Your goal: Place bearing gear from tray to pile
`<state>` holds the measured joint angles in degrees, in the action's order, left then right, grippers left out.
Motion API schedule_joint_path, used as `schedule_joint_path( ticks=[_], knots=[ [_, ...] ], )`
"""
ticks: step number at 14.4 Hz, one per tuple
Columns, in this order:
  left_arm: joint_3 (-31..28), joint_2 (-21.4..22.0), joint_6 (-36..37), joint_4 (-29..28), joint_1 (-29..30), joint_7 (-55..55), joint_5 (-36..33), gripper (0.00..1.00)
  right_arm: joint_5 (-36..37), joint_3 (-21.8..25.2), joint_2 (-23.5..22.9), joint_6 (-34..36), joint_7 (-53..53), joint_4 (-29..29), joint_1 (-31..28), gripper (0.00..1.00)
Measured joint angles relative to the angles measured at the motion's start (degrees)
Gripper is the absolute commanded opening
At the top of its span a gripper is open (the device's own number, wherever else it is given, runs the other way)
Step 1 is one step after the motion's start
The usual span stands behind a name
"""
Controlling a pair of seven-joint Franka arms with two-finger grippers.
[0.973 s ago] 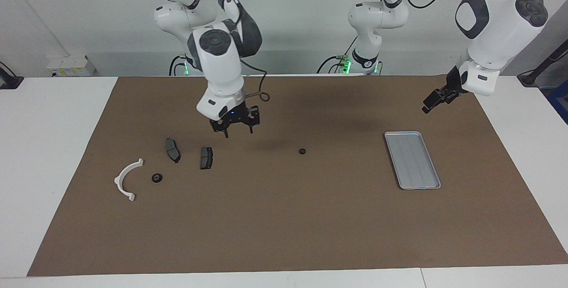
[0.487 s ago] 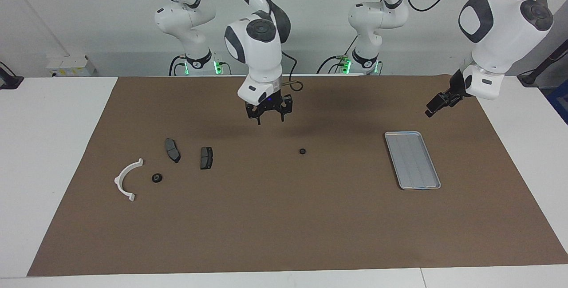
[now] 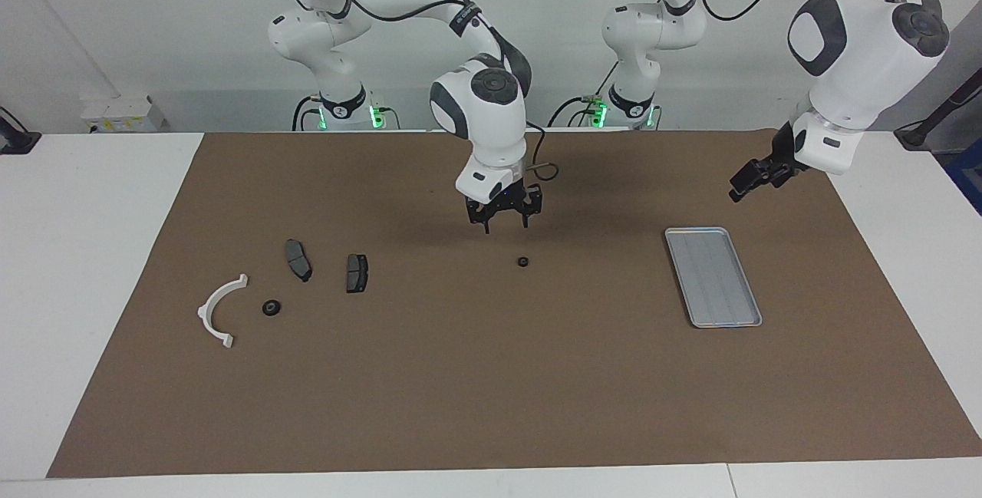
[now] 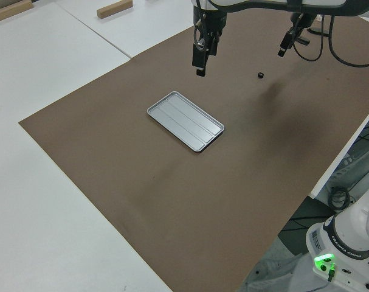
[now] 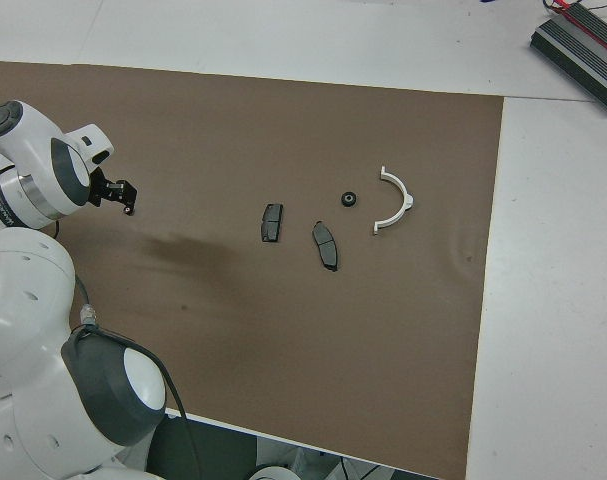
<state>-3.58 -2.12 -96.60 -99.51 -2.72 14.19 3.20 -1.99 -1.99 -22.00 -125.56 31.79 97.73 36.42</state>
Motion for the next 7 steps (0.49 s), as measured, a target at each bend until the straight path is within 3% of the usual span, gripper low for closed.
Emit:
schedule_joint_path(
  ticks=[3,7],
  knots=[
    [0.44,0.0,0.24,0.0,-0.02,-0.3,0.0,1.0,0.0,0.0,-4.42,-0.12,0.87,-3.56,0.77,0.82],
    [0.76,0.0,1.12,0.0,-0.03,-0.7,0.0,1.0,0.0,0.27,-7.28,-2.7,0.87,-4.02,0.65,0.8]
  ],
)
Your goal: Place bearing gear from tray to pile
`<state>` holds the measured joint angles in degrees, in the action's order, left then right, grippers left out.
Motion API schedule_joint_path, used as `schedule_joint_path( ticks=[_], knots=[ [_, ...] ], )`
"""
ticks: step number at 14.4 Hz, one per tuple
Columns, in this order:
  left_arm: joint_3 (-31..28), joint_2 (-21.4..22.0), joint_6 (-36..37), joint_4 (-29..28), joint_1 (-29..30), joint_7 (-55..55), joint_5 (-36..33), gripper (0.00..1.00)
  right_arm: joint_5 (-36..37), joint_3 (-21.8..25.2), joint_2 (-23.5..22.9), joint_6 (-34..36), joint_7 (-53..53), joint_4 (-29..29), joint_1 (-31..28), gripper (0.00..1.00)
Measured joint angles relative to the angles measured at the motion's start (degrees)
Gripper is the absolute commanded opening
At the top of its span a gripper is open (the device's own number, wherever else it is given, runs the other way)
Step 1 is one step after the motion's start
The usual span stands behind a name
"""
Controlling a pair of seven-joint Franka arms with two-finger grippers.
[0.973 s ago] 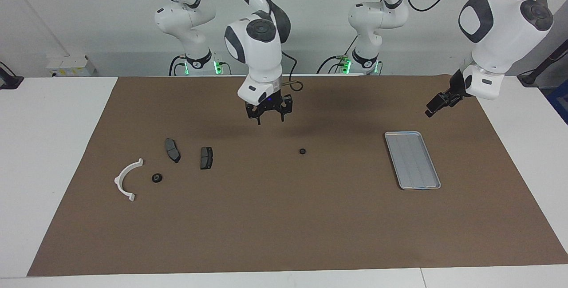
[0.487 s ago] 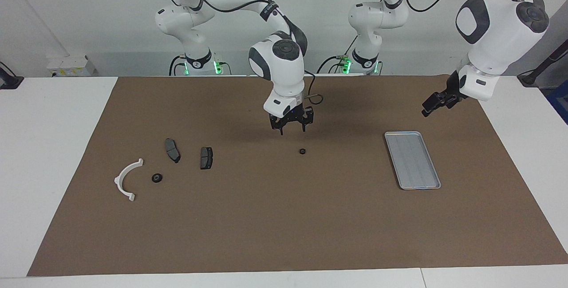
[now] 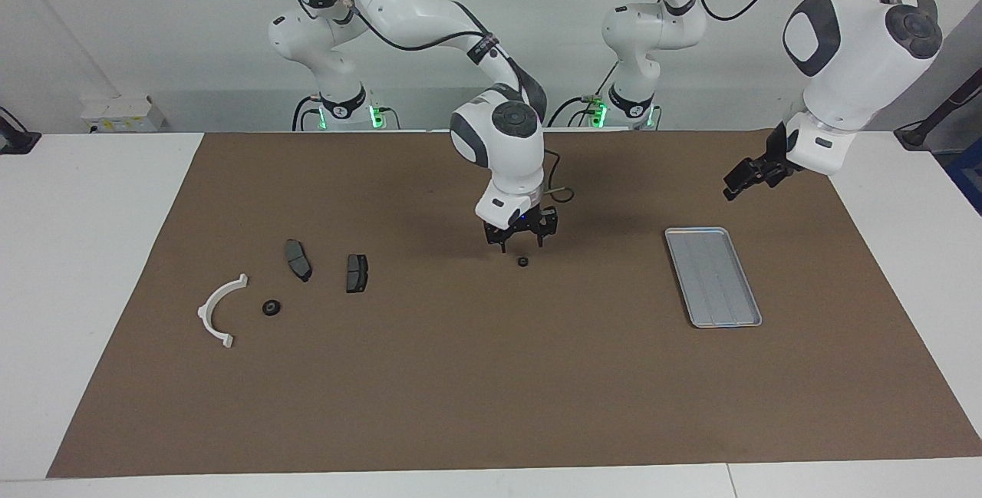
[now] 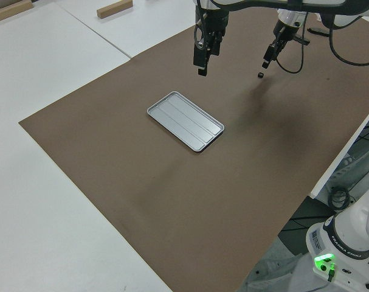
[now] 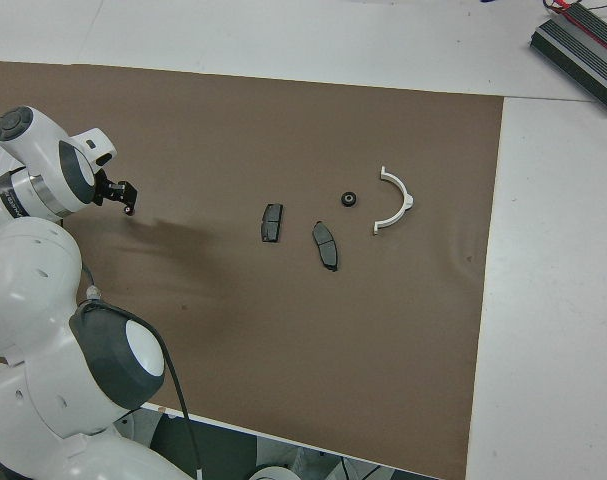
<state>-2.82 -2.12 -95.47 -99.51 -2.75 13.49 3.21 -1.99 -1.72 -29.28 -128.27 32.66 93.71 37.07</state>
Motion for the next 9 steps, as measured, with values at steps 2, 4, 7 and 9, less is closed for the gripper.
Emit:
schedule_joint_path(
  ticks=[2,4,7,9],
  knots=[
    [0.01,0.0,0.76,0.0,0.0,-0.34,0.0,1.0,0.0,0.03,-0.73,-0.79,0.0,-0.03,-0.01,0.8],
    [0.04,0.01,0.76,0.0,-0.04,-0.55,0.0,1.0,0.0,0.04,-1.03,-1.41,0.0,-0.09,-0.02,0.79],
    [0.13,0.09,0.75,0.08,-0.33,-0.58,0.0,1.0,0.0,-0.01,-1.46,-1.85,0.0,-0.14,0.09,0.79],
    [0.12,0.09,0.75,0.08,-0.44,-0.58,0.0,1.0,0.0,-0.13,-1.86,-2.49,0.0,-0.14,0.14,0.78]
  ],
)
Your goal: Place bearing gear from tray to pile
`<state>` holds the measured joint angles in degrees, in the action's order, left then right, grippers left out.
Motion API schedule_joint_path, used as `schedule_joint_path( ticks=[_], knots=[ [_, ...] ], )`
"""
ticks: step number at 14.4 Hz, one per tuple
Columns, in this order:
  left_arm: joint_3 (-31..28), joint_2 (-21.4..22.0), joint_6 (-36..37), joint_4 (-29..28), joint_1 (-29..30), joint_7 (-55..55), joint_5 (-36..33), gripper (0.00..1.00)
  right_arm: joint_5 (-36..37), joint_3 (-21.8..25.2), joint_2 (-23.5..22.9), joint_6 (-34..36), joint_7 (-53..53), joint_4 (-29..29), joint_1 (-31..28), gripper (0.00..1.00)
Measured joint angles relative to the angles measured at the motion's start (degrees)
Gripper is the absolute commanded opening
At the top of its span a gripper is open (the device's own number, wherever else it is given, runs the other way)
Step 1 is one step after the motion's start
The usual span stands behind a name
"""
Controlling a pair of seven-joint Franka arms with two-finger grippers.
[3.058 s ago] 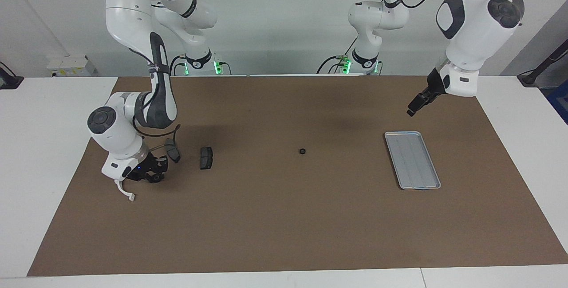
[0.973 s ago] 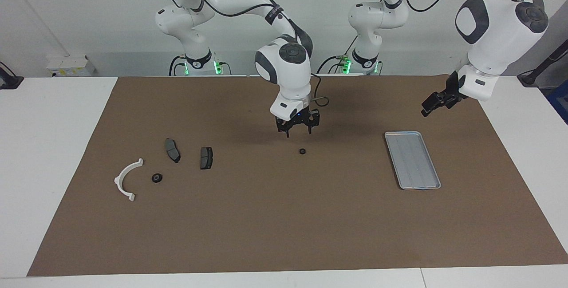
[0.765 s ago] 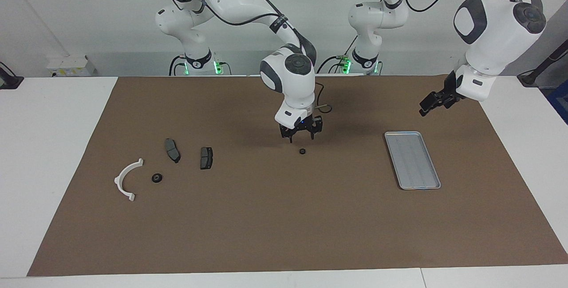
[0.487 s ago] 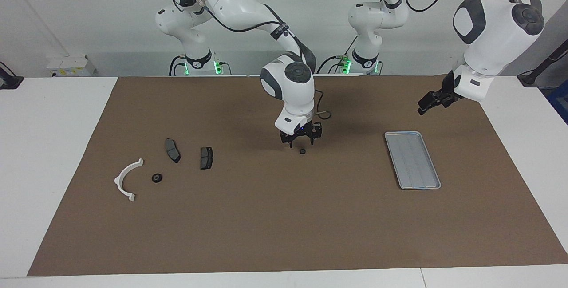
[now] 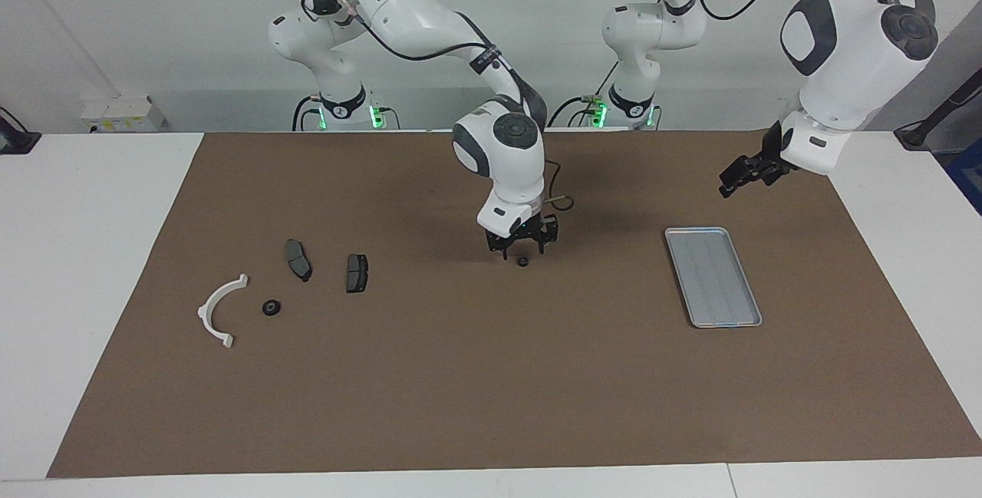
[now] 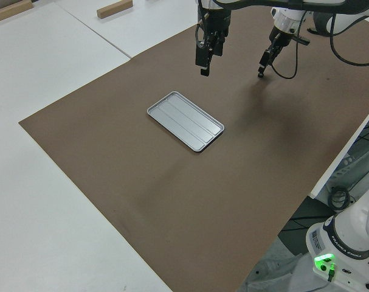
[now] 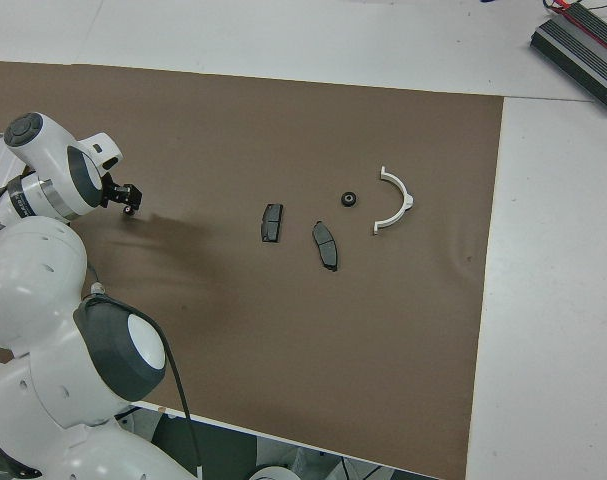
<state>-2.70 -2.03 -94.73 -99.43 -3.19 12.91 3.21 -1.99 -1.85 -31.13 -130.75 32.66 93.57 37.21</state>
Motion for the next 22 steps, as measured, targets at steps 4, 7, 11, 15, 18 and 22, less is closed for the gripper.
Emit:
schedule_joint_path(
  ticks=[4,7,11,15,18,22],
  knots=[
    [0.0,0.03,-0.06,0.05,-0.05,0.0,0.0,1.0,0.0,-0.01,-0.62,-0.64,0.0,0.01,-0.01,0.77],
    [0.0,0.19,-0.07,0.27,-0.06,0.0,0.0,1.0,0.0,0.0,-1.24,-1.21,-0.07,0.25,-0.02,0.75],
    [0.05,0.49,-0.09,0.46,-0.11,0.0,0.0,1.0,0.0,-0.02,-1.8,-2.41,-0.1,0.6,-0.01,0.7],
    [0.44,0.51,-0.09,0.54,-0.17,0.0,0.0,1.0,0.0,0.0,-1.8,-2.45,-0.12,1.06,-0.01,0.48],
    [0.43,0.54,-0.09,0.56,-0.19,0.0,0.0,1.0,0.0,0.07,-1.75,-2.45,-0.12,1.04,-0.09,0.29],
    [0.43,0.64,-0.09,0.61,-0.19,0.0,0.0,1.0,-0.02,0.1,-1.49,-2.45,-0.12,0.98,-0.09,0.05]
  ],
)
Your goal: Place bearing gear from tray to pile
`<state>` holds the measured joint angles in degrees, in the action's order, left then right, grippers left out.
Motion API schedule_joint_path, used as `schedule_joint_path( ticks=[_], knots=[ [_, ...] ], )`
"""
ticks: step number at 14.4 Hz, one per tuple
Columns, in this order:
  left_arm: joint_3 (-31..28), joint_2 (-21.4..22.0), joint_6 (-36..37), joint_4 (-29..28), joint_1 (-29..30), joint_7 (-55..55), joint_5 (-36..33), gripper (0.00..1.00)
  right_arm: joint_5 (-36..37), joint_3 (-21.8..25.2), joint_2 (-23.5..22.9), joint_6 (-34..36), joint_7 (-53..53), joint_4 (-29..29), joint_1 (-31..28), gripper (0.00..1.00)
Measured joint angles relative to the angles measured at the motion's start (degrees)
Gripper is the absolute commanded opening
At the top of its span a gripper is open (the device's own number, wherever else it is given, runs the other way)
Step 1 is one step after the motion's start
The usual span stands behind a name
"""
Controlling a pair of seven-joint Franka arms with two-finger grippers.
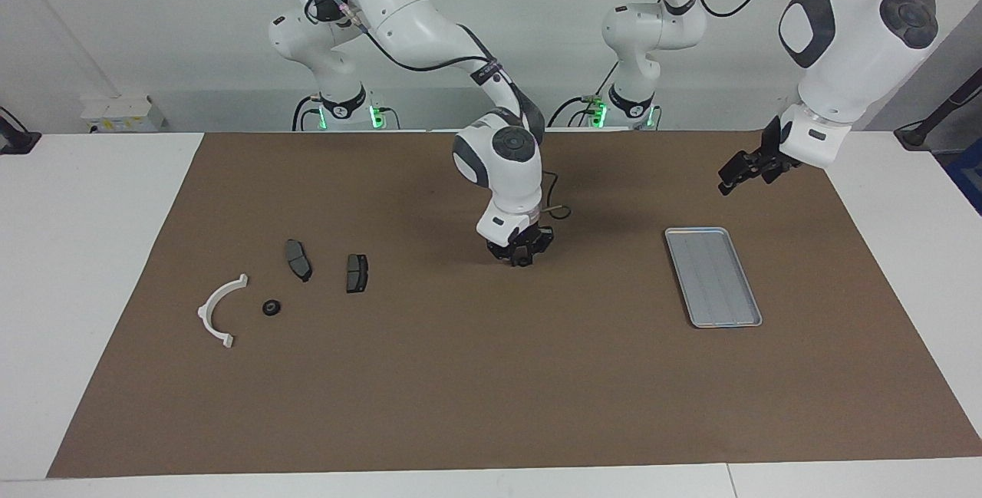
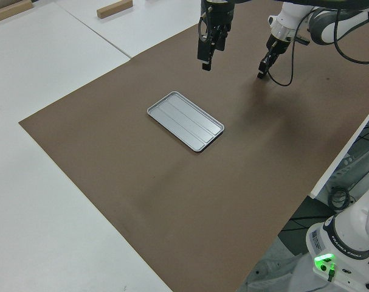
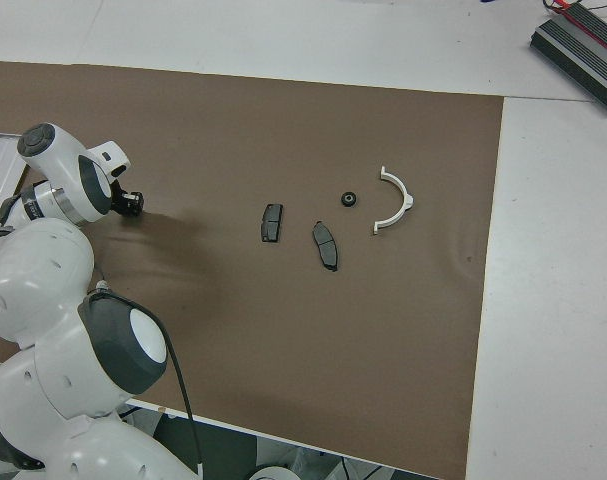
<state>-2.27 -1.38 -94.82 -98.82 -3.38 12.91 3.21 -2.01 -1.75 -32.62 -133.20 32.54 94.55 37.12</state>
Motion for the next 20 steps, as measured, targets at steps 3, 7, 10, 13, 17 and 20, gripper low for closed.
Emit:
schedule_joint_path(
  ticks=[3,7,10,13,17,20],
  knots=[
    [-0.07,0.25,0.0,0.02,0.0,0.0,0.0,1.0,0.0,-0.09,-0.1,-0.04,0.0,0.08,0.05,0.0],
    [-0.09,0.86,0.0,0.02,0.0,0.0,0.0,1.0,0.0,-0.08,-0.11,-0.03,-0.14,0.06,-0.01,0.0],
    [-0.09,1.39,0.01,0.02,0.0,0.0,0.0,1.0,0.01,0.18,-0.11,0.88,-3.74,-0.37,-1.98,0.0],
    [-0.12,1.47,-0.3,0.02,0.0,-0.01,0.0,1.0,0.01,0.35,0.0,6.18,-12.27,-2.64,-7.25,0.0],
    [-0.11,1.35,-0.34,-0.18,0.0,-0.03,0.0,1.0,-0.81,0.3,2.15,15.41,-26.43,-6.65,-16.52,0.0],
    [-0.38,1.05,-0.41,-0.18,0.05,-0.03,0.0,1.0,-1.53,0.32,4.36,18.89,-35.51,-6.76,-22.23,0.0]
  ],
)
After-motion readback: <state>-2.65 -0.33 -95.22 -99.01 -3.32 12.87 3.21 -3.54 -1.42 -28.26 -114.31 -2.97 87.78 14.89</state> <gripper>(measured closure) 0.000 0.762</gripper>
